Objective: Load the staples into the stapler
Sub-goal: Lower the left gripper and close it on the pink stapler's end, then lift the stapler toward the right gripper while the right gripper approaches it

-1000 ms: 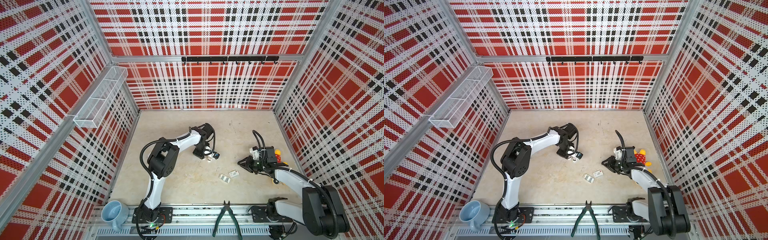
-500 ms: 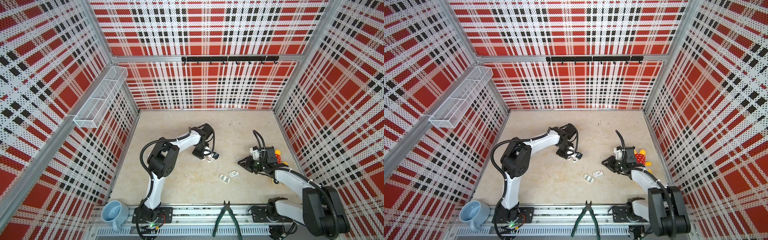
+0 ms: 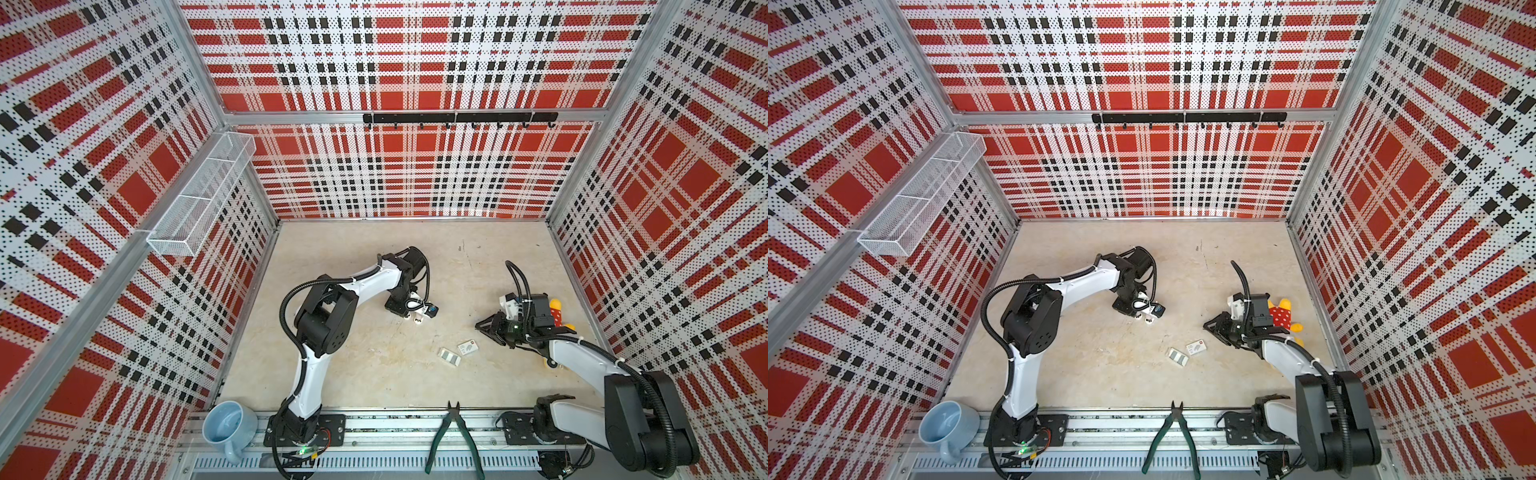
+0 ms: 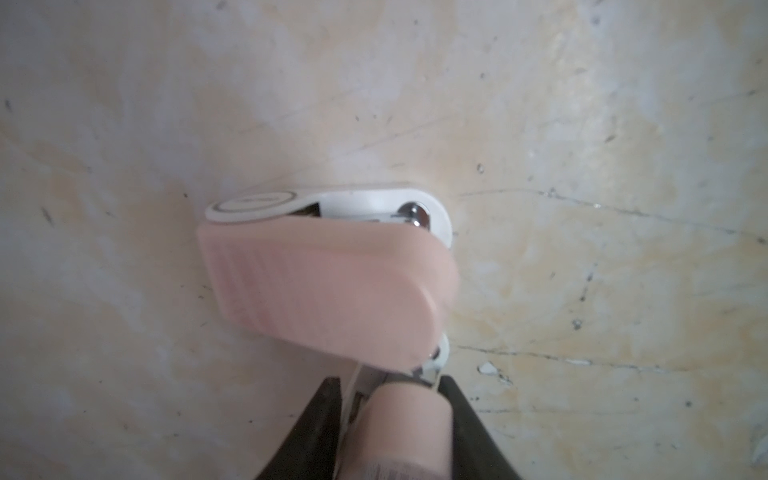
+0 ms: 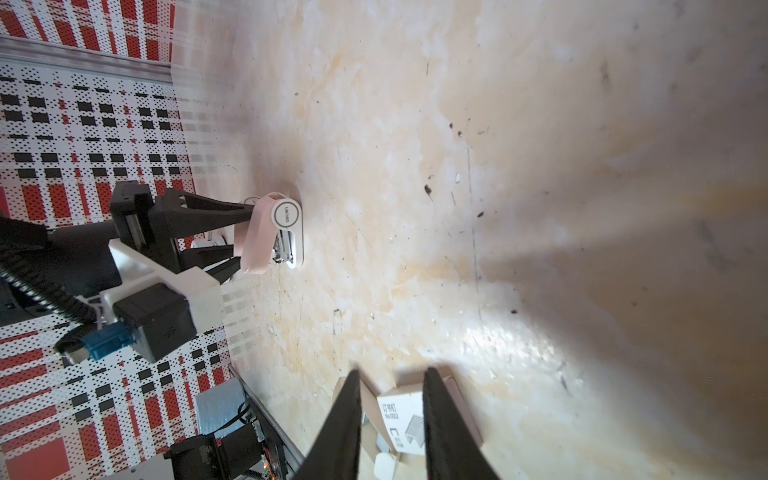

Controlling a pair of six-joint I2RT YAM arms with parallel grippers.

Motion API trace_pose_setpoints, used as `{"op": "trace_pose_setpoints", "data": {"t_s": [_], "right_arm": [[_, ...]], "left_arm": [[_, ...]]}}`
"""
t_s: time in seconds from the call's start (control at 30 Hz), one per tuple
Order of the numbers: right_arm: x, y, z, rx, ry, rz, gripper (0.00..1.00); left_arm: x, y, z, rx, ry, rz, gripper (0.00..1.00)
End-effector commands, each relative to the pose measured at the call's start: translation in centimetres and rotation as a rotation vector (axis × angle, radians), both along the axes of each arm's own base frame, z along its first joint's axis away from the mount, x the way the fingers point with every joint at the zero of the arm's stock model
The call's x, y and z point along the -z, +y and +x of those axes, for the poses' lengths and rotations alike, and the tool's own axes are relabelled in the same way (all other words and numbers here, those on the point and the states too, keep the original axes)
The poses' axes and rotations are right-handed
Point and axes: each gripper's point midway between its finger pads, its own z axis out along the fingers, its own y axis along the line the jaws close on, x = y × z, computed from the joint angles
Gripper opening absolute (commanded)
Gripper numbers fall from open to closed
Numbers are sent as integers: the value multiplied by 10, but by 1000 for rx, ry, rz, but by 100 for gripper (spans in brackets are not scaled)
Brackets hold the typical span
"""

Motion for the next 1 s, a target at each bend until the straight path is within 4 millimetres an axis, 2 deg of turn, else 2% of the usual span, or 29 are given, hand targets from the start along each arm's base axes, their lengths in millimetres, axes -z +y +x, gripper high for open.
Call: {"op": "trace_pose_setpoints", "data": {"t_s": [0.0,0.07,0.17,0.37,0.5,0.77,0.97], "right_arm": [[-2,2,4,-5,-24,5,27],[-2,2,4,-5,-22,6,27],[-2,2,5,-8,-21,7,27],[-5,5,8,-21,-23,15,27],[-16,8,13,-33,-43,35,27],[-56,18,35,-74,-129,89,27],[-89,33,60,-105,-215,181,27]], "left_arm": [[-22,-4,5,92,-52,-28,34],[-23,-2,5,88,-54,-27,25],[-24,-1,6,76,-56,-28,18],[-28,5,4,41,-44,-27,11],[-37,10,6,-18,-32,-34,10],[-80,18,19,-207,-21,-123,9],[-127,3,29,-354,-17,-272,8]]}}
